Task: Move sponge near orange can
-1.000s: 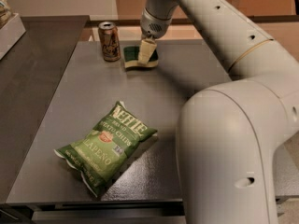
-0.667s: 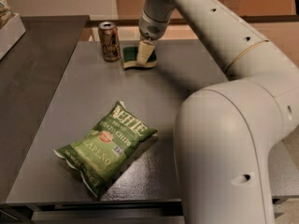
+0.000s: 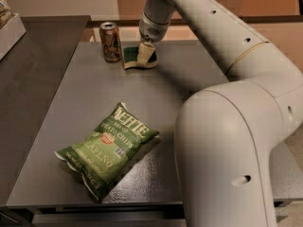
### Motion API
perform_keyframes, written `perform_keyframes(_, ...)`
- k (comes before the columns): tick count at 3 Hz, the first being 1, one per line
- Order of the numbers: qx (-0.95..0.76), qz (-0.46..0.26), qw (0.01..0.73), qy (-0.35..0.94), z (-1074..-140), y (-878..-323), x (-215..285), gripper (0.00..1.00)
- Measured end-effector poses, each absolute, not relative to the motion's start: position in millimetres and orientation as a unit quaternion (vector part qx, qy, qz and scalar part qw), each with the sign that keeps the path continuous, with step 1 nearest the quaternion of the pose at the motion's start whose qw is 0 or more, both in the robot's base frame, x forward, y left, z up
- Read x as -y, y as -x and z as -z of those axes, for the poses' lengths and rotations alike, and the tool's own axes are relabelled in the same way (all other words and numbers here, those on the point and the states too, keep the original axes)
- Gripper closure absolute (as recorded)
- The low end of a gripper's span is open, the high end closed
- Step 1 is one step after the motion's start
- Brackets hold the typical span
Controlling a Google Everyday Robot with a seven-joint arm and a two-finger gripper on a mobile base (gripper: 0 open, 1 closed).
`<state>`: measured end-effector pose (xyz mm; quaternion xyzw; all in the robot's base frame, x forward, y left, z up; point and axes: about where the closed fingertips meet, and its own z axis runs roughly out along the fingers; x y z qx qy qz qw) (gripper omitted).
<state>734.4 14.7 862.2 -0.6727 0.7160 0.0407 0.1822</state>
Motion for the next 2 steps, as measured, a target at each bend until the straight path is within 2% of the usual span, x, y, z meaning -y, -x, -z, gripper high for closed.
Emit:
perform_keyframes(1,-0.716,-0.041,0.182,0.673,-859.3,-735.5,-16.5,0.0)
perform_keyframes(2,-0.716,-0.041,0.182,0.673,-859.2,-735.6,-16.6,0.0)
